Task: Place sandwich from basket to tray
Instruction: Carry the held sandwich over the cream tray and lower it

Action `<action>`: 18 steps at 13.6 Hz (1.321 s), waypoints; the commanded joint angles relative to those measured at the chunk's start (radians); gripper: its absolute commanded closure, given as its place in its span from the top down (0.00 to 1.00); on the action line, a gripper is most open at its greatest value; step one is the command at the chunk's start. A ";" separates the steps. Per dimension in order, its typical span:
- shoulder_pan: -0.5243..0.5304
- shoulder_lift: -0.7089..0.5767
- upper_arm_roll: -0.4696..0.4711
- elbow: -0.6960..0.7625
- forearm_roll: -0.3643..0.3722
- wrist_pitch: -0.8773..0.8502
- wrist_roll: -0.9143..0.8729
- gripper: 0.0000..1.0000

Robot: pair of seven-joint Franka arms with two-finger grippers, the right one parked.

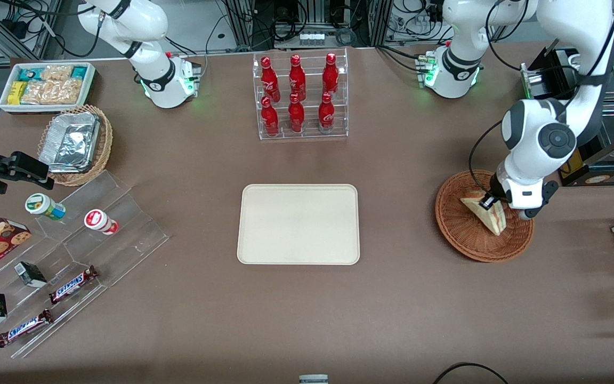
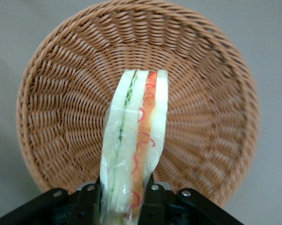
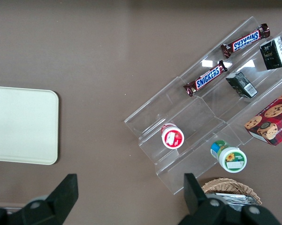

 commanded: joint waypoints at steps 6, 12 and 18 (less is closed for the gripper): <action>-0.334 -0.066 0.001 0.410 0.008 -0.481 -0.003 0.00; -0.626 0.073 0.001 0.542 0.017 -0.454 -0.003 0.00; -0.739 0.352 0.004 0.629 0.032 -0.213 -0.020 0.00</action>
